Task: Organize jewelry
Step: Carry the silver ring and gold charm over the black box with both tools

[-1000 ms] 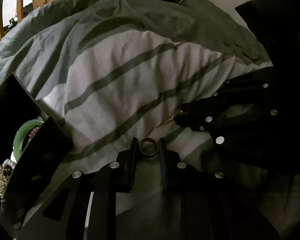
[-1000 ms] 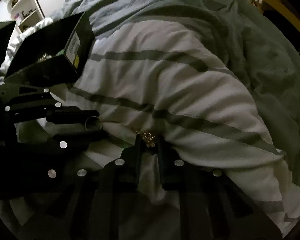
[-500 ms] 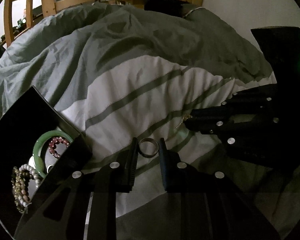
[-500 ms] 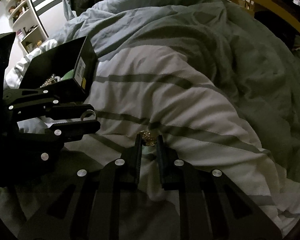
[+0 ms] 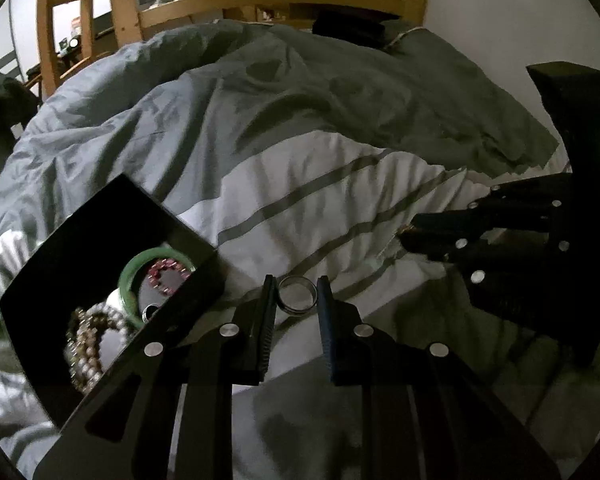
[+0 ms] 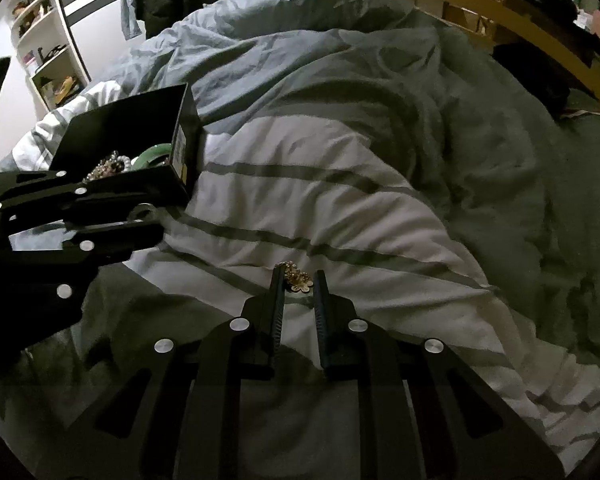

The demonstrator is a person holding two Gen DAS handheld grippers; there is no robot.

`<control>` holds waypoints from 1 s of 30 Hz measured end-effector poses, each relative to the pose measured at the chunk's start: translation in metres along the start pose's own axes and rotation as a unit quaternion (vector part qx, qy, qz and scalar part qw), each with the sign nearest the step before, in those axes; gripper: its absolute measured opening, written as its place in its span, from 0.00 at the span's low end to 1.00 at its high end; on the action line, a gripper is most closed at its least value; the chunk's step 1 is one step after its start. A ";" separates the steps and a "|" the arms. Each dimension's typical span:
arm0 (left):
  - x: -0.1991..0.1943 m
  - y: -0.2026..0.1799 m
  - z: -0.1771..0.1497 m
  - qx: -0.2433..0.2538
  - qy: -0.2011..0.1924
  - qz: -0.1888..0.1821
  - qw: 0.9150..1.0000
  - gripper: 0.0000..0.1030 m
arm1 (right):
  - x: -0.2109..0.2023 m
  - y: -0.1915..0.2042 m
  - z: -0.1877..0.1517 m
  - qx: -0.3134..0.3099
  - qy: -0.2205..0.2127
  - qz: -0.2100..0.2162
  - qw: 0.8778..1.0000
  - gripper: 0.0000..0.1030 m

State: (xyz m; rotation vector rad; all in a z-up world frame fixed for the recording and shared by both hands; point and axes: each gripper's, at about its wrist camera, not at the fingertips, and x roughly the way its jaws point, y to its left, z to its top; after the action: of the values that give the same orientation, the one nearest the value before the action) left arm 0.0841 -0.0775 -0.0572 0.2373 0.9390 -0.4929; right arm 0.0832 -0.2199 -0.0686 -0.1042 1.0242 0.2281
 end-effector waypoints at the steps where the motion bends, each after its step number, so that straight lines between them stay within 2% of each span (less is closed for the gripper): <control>1: -0.004 0.002 0.000 -0.002 0.000 0.006 1.000 0.19 | -0.003 0.000 0.000 0.002 -0.001 -0.002 1.000 0.15; 11: -0.044 0.014 -0.005 -0.003 -0.015 0.019 1.000 0.19 | -0.036 0.016 0.010 -0.004 -0.015 -0.012 1.000 0.15; 21: -0.067 0.038 -0.009 -0.024 -0.017 0.038 0.999 0.19 | -0.051 0.029 0.026 -0.014 -0.017 -0.024 0.999 0.15; 30: -0.090 0.068 -0.009 -0.050 -0.035 0.050 0.997 0.19 | -0.063 0.055 0.049 -0.028 -0.025 -0.021 0.999 0.15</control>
State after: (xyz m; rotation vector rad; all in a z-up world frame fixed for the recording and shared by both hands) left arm 0.0676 0.0125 0.0104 0.1742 0.8774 -0.3586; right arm 0.0801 -0.1662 0.0118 -0.1702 0.9648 0.2213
